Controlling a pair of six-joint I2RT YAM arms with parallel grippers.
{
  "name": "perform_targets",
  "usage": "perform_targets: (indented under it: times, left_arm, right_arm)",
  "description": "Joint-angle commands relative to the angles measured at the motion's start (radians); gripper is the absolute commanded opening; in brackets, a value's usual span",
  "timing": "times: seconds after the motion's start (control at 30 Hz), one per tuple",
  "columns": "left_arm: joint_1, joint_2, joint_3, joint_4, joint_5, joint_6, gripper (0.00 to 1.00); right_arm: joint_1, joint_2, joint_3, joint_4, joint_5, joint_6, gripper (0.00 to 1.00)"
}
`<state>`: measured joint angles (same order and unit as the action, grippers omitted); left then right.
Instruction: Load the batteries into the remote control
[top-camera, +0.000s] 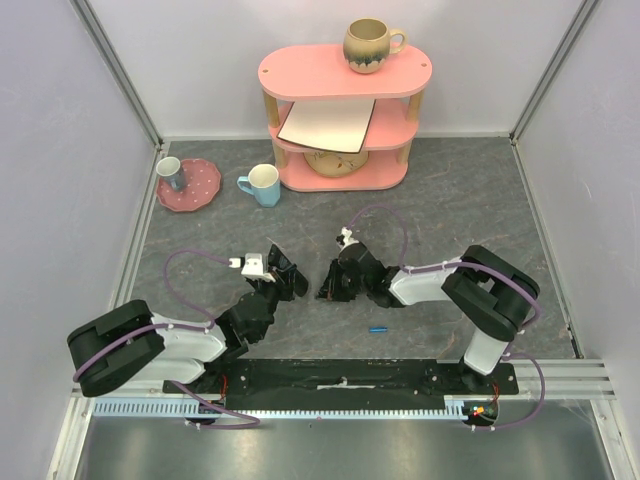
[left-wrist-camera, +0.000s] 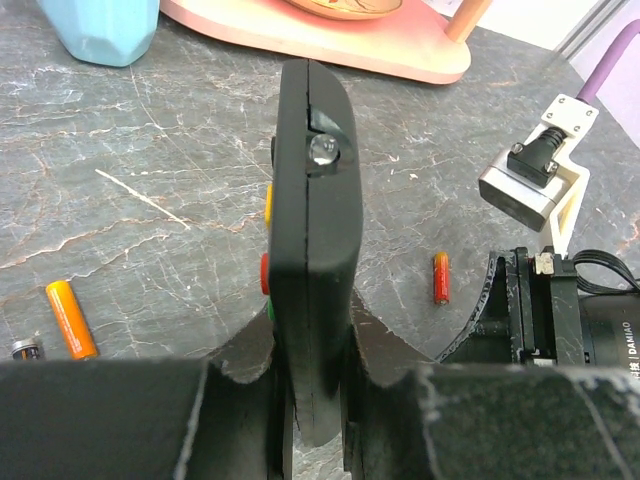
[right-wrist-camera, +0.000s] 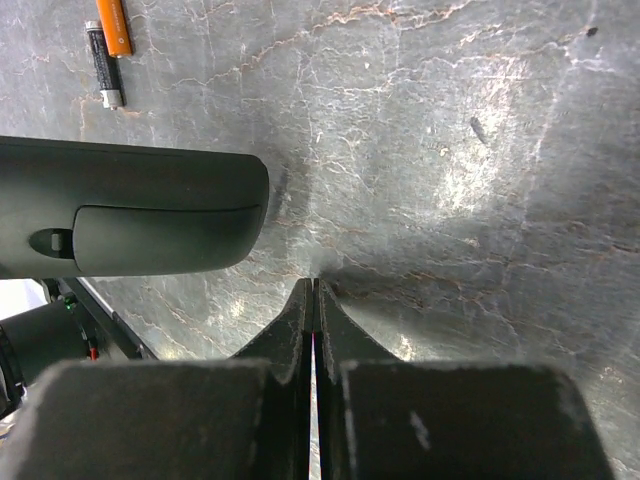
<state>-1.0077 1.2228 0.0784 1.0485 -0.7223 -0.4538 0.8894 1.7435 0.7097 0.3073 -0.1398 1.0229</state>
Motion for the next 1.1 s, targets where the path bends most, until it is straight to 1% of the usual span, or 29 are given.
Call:
perform_targets:
  times: [0.0, 0.03, 0.17, 0.23, 0.27, 0.33, 0.37, 0.43, 0.47, 0.53, 0.57, 0.63, 0.67, 0.77, 0.93, 1.07]
  left_arm:
    - [-0.005, -0.013, 0.029, 0.039, -0.014, 0.032, 0.02]
    - [-0.005, -0.009, 0.029, 0.039, -0.016, 0.033, 0.02]
    - [-0.006, -0.016, 0.035, 0.01, -0.016, 0.024, 0.02]
    - [-0.005, -0.022, 0.034, -0.004, -0.014, 0.015, 0.02]
    - [-0.006, -0.029, 0.034, -0.008, -0.009, 0.01, 0.02]
    - [-0.005, -0.039, 0.037, -0.034, -0.003, -0.008, 0.02]
    - [-0.005, -0.046, 0.041, -0.054, 0.0, -0.02, 0.02]
    - [-0.005, -0.058, 0.049, -0.109, 0.014, -0.052, 0.02]
    - [-0.005, -0.059, 0.044, -0.11, 0.02, -0.062, 0.02]
    - [-0.005, -0.048, 0.032, -0.078, 0.043, -0.103, 0.02]
    - [-0.005, -0.039, 0.012, -0.061, 0.049, -0.118, 0.02]
    - [-0.003, -0.011, -0.009, -0.01, 0.064, -0.155, 0.02]
    - [-0.005, -0.002, -0.034, 0.046, 0.075, -0.166, 0.02]
    - [-0.002, 0.004, -0.061, 0.106, 0.096, -0.189, 0.02]
    - [0.006, -0.042, -0.068, 0.111, 0.115, -0.204, 0.02]
    - [0.011, -0.046, -0.068, 0.134, 0.156, -0.203, 0.02]
  right_arm:
    - [0.002, -0.004, -0.038, -0.119, 0.048, -0.037, 0.0]
    - [0.0, -0.012, -0.041, -0.113, 0.051, -0.035, 0.0]
    - [-0.003, -0.094, -0.088, -0.001, 0.068, -0.003, 0.0]
    - [-0.007, -0.14, -0.098, 0.021, 0.072, 0.0, 0.11]
    - [-0.01, -0.154, -0.096, 0.029, 0.077, -0.003, 0.23]
    - [-0.015, -0.18, -0.081, 0.018, 0.075, -0.02, 0.33]
    - [-0.017, -0.186, -0.075, 0.006, 0.074, -0.027, 0.41]
    - [-0.018, -0.208, -0.061, -0.005, 0.071, -0.053, 0.47]
    - [-0.018, -0.216, -0.055, -0.017, 0.068, -0.064, 0.54]
    - [-0.018, -0.234, -0.049, -0.02, 0.066, -0.082, 0.6]
    - [-0.018, -0.24, -0.05, -0.011, 0.065, -0.092, 0.65]
    - [-0.018, -0.262, -0.062, 0.007, 0.065, -0.095, 0.69]
    - [-0.018, -0.269, -0.067, 0.027, 0.066, -0.095, 0.71]
    - [-0.018, -0.311, -0.075, 0.021, 0.086, -0.119, 0.74]
    - [-0.018, -0.374, -0.039, -0.103, 0.143, -0.202, 0.79]
    - [-0.018, -0.436, -0.049, -0.148, 0.193, -0.253, 0.84]
